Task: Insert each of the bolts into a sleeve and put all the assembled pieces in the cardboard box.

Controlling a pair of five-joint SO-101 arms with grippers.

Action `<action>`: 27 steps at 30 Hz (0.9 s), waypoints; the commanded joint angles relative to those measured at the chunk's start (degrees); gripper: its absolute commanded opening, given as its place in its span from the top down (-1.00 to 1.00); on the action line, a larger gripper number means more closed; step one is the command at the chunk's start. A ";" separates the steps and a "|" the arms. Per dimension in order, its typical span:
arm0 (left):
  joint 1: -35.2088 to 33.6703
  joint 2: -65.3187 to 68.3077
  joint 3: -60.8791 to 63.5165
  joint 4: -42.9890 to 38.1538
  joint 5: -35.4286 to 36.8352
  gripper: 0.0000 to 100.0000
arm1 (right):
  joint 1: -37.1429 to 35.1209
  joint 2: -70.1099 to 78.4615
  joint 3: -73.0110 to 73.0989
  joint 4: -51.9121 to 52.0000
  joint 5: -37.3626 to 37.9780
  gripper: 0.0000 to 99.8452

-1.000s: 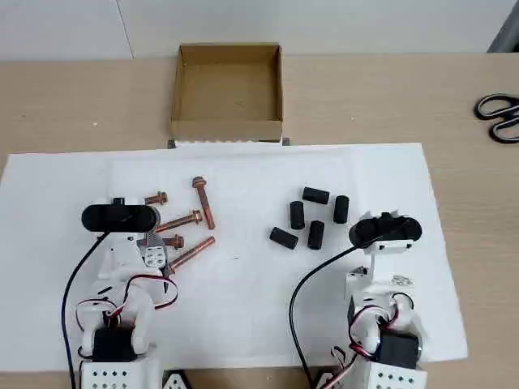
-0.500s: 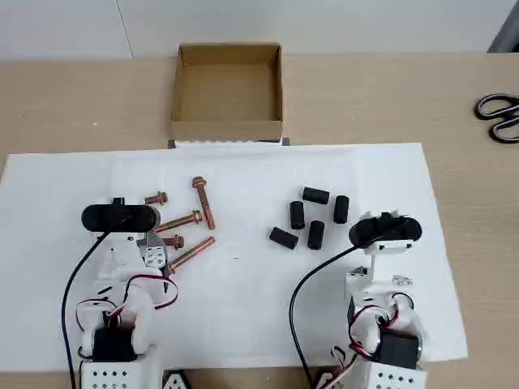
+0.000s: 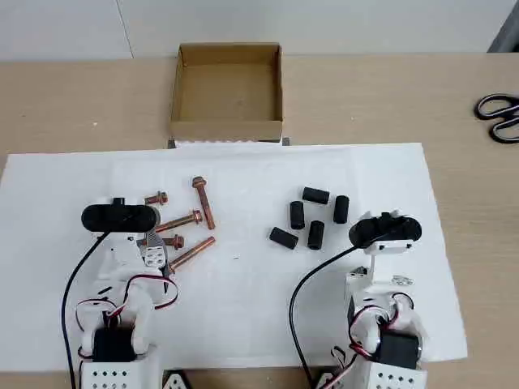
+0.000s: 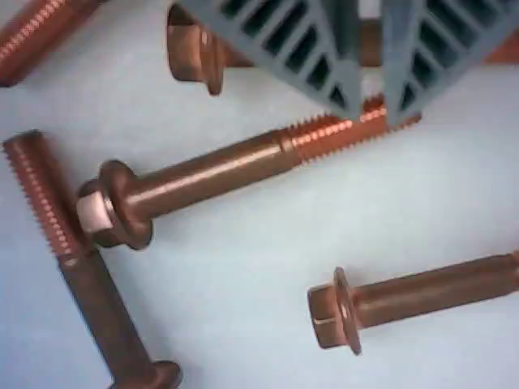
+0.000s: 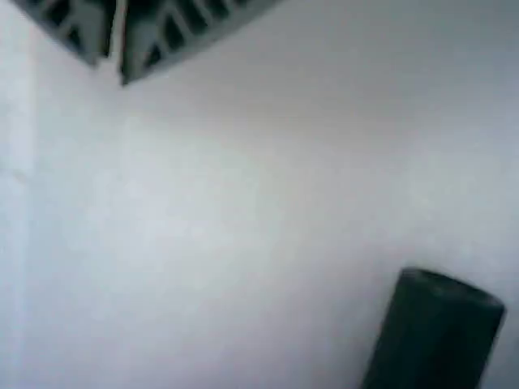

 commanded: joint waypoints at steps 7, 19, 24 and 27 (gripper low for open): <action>0.00 -0.53 -0.22 -1.58 -0.09 0.99 | -0.31 -0.75 -0.35 -1.45 -0.18 0.99; 0.00 -0.53 -0.22 -1.58 -0.09 0.99 | -3.82 -0.75 -3.52 -0.84 3.52 0.99; 0.00 -0.53 -0.22 -1.58 -0.09 0.99 | -1.80 -0.75 -13.80 -0.92 3.69 0.99; 0.00 -0.53 -0.22 -1.58 -0.09 0.99 | -1.89 -0.66 -18.37 -0.92 3.78 0.99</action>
